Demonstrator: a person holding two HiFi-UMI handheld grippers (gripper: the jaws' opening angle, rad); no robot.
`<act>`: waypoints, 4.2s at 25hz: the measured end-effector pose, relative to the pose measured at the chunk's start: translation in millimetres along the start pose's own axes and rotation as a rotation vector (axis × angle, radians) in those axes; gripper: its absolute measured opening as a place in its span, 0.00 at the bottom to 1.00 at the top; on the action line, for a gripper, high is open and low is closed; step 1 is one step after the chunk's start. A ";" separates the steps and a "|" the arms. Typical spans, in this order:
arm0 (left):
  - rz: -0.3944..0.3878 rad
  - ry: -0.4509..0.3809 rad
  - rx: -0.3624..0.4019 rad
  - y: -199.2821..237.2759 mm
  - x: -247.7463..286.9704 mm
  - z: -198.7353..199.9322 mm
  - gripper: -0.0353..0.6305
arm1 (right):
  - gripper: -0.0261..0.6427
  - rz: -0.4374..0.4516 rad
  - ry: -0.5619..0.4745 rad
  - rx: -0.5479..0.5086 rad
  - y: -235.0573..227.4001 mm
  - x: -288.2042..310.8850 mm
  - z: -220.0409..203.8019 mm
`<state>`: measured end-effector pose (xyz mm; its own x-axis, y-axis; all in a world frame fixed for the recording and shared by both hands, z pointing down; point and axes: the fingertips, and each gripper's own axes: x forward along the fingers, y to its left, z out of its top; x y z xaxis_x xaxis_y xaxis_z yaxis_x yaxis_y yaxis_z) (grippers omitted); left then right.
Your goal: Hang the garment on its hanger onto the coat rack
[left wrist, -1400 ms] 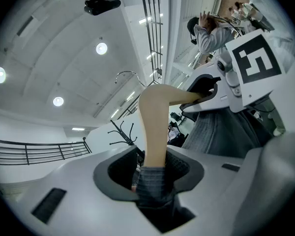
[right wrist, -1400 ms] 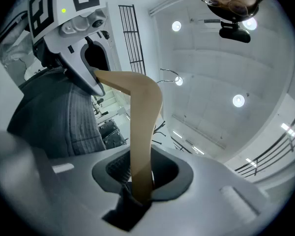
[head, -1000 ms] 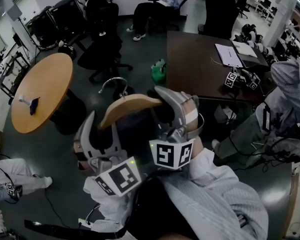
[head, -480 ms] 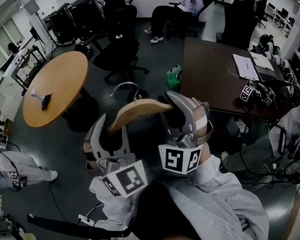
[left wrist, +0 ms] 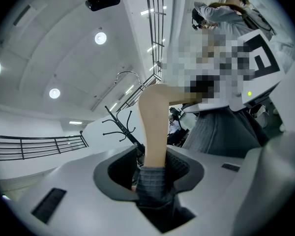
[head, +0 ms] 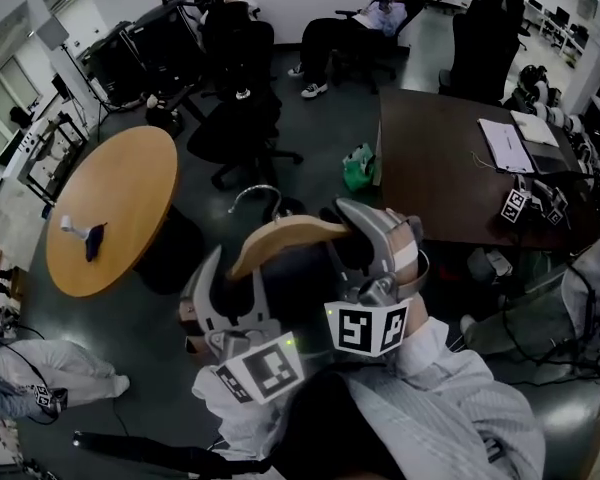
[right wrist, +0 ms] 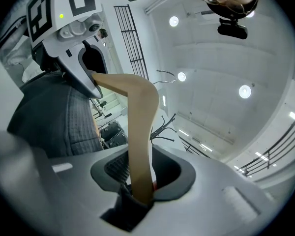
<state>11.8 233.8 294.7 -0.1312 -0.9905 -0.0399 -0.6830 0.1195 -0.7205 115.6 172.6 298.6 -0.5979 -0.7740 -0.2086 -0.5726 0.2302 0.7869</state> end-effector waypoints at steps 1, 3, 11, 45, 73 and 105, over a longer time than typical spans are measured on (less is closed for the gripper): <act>-0.002 -0.008 -0.001 7.6 14.1 -6.7 0.27 | 0.19 -0.007 0.003 -0.005 2.6 16.4 0.3; -0.006 -0.027 -0.004 22.6 42.5 -19.5 0.27 | 0.19 -0.024 0.008 -0.015 7.0 48.8 0.7; -0.064 -0.103 0.001 63.2 146.1 -65.5 0.27 | 0.19 -0.080 0.074 -0.029 26.9 156.7 -9.5; 0.042 -0.104 -0.016 142.5 548.7 -116.2 0.27 | 0.19 -0.101 -0.037 -0.071 -14.3 559.3 -133.5; -0.085 -0.117 -0.037 160.8 703.1 -152.7 0.27 | 0.20 -0.094 0.056 -0.058 -10.3 697.7 -187.5; -0.148 -0.100 0.020 147.6 696.9 -173.6 0.29 | 0.26 0.151 0.019 0.041 28.2 685.1 -191.9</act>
<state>-305.1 -427.2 280.7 0.0422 -0.9991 -0.0005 -0.6749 -0.0281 -0.7374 -202.5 -464.4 289.3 -0.6687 -0.7394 -0.0781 -0.4994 0.3688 0.7840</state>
